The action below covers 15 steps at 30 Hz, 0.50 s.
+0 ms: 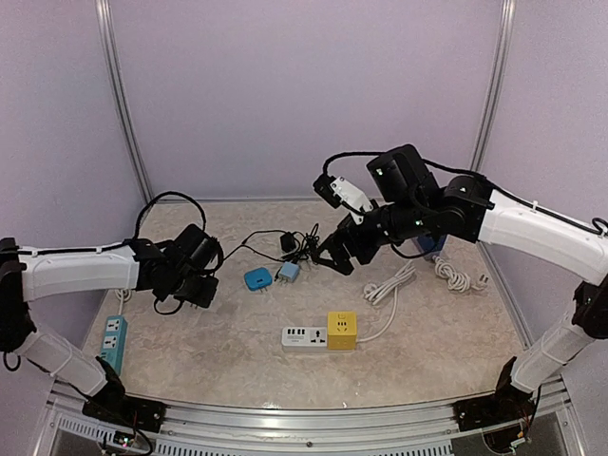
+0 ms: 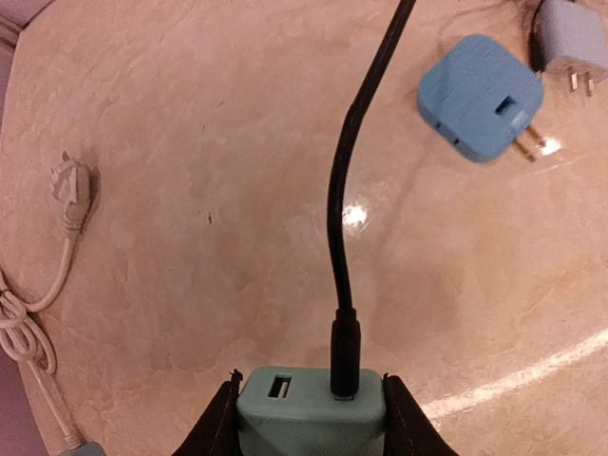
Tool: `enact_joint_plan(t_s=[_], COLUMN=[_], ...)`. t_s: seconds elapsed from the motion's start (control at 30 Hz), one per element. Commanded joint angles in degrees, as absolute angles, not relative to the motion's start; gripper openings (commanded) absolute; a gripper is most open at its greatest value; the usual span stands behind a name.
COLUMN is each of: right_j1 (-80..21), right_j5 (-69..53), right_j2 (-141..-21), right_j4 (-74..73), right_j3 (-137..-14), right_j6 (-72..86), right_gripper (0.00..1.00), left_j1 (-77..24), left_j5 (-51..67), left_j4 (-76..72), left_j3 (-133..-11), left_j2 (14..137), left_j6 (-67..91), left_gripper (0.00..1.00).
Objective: Insert the plug
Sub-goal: Pick up the plug from the center of the board.
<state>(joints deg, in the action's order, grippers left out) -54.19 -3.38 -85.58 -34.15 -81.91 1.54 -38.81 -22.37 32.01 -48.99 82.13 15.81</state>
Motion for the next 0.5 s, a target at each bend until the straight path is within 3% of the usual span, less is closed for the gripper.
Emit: enact_joint_plan(t_s=[0.0, 0.17, 0.47], right_j1=[-50.4, -47.7, -52.1], right_j5=[-9.7, -18.0, -18.6], right_j2=[-87.4, -89.8, -97.1], right_j4=[-31.3, -24.4, -29.1], right_j3=[-85.9, -89.0, -100.2], right_j6=[14.8, 26.1, 21.5], right_gripper=[0.95, 0.75, 0.65], left_j1=[-45.1, -54.9, -65.9], left_j5=[-31.3, -39.1, -52.7], left_j4=[24.8, 5.1, -38.8], left_j3=[-50.4, -47.7, -44.6], left_j2=[74.3, 68.2, 74.7], left_j6=[9.2, -1.0, -17.7], left_gripper=[0.00, 0.00, 0.00])
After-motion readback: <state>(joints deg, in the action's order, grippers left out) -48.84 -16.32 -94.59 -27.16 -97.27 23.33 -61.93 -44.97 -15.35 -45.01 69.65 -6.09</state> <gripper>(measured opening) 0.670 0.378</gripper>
